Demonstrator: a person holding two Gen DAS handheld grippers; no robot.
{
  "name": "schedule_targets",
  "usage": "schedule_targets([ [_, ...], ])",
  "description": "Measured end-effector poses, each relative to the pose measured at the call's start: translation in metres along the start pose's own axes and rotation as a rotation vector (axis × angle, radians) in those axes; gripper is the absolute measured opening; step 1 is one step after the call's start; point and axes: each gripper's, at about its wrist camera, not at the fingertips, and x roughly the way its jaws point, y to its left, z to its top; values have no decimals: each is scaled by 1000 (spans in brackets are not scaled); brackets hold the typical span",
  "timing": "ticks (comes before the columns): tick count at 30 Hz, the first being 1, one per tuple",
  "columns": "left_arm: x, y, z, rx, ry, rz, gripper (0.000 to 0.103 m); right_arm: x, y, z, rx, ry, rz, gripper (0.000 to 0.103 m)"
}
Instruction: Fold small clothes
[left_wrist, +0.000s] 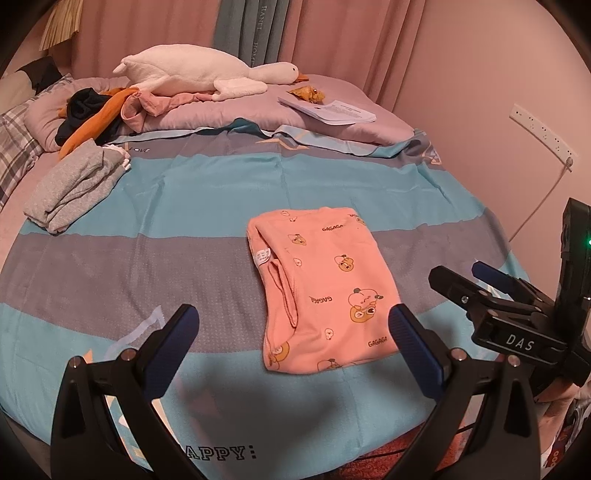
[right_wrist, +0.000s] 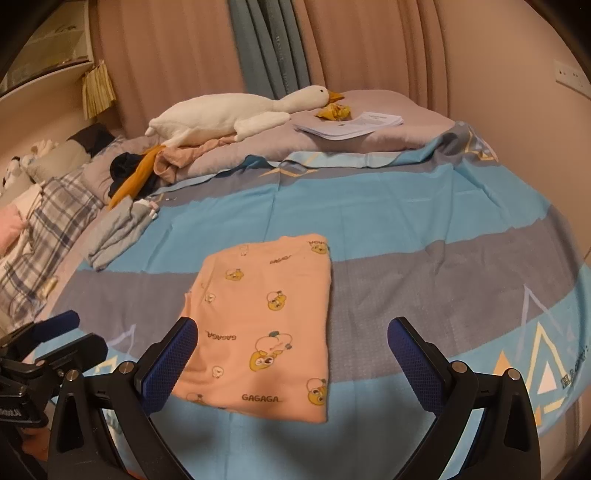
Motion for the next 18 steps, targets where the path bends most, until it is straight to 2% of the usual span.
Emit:
schedule_targets([
  [18,-5,-1,2,-5,-8,-4,103,-1,-1,1,5,2,1,102],
])
